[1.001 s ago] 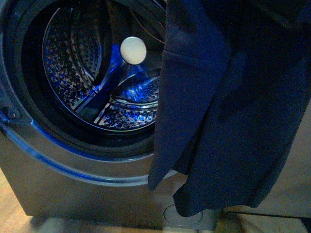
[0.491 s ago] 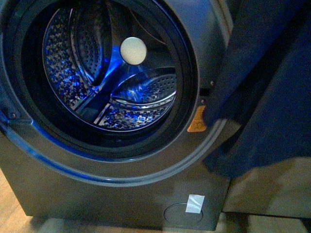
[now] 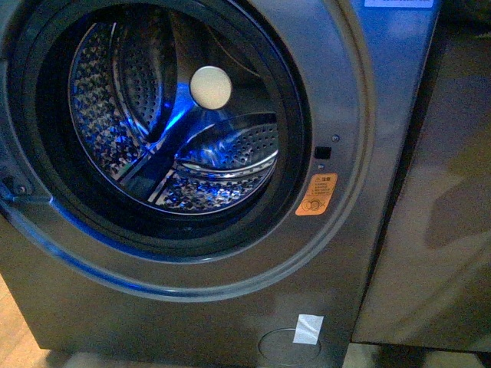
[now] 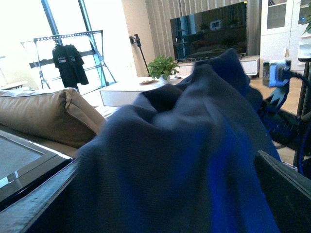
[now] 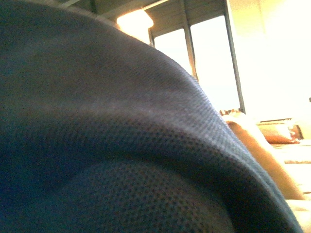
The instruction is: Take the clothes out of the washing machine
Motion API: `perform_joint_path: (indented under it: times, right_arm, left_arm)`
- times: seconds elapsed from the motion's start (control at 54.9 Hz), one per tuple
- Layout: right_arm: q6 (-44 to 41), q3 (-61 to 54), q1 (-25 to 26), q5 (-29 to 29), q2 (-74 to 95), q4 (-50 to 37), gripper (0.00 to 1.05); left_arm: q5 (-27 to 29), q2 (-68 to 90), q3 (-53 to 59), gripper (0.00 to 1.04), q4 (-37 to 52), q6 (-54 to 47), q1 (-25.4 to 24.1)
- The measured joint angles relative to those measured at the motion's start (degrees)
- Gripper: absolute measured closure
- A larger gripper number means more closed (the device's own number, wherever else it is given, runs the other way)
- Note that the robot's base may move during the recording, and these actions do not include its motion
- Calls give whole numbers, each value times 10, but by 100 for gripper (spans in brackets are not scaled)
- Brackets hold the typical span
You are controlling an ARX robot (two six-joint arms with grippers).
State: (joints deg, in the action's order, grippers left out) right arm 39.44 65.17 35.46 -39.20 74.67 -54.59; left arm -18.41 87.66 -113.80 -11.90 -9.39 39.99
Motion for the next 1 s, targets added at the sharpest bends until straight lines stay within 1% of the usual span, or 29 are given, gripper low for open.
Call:
perform_joint_path:
  times: [0.036, 0.055, 0.109, 0.164, 0.2, 0.255, 0.291, 0.382, 0.437, 0.491, 0.564, 0.655, 0.746, 0.764, 0.819, 0.874, 0.91, 0.946, 1.001]
  right_arm:
    - [16, 21, 30, -12, 7, 0, 100]
    - [18, 26, 37, -16, 8, 0, 100]
    - [51, 58, 89, -36, 22, -4, 100]
    - [67, 81, 125, -51, 34, -1, 100]
    - [82, 102, 159, -60, 49, -3, 100]
    - [90, 123, 193, -65, 66, 4, 100]
    - [102, 142, 227, -66, 85, 6, 100]
    - [104, 172, 286, -76, 120, 30, 100]
    - [99, 177, 310, -89, 134, 45, 100]
    - [73, 176, 339, -108, 150, 79, 100]
    - [36, 166, 354, -130, 157, 122, 100]
    - [-28, 134, 362, -160, 160, 198, 100]
    - [-116, 123, 357, -161, 175, 312, 100]
    - [-124, 123, 356, -160, 177, 324, 100]
    - [-180, 127, 347, -147, 193, 416, 100]
    - [-244, 146, 335, -122, 221, 531, 100]
    - [-268, 161, 328, -111, 241, 595, 100]
    - [-289, 177, 320, -92, 259, 649, 100]
    - [-304, 199, 314, -80, 279, 702, 99]
  left_arm:
    - [0, 0, 0, 7, 0, 0, 0]
    - [0, 0, 0, 7, 0, 0, 0]
    - [0, 0, 0, 7, 0, 0, 0]
    - [0, 0, 0, 7, 0, 0, 0]
    - [0, 0, 0, 7, 0, 0, 0]
    - [0, 0, 0, 7, 0, 0, 0]
    - [0, 0, 0, 7, 0, 0, 0]
    - [0, 0, 0, 7, 0, 0, 0]
    - [0, 0, 0, 7, 0, 0, 0]
    - [0, 0, 0, 7, 0, 0, 0]
    - [0, 0, 0, 7, 0, 0, 0]
    - [0, 0, 0, 7, 0, 0, 0]
    - [0, 0, 0, 7, 0, 0, 0]
    - [0, 0, 0, 7, 0, 0, 0]
    - [0, 0, 0, 7, 0, 0, 0]
    - [0, 0, 0, 7, 0, 0, 0]
    - [0, -1, 0, 7, 0, 0, 0]
    - [0, -1, 0, 7, 0, 0, 0]
    - [0, -1, 0, 7, 0, 0, 0]
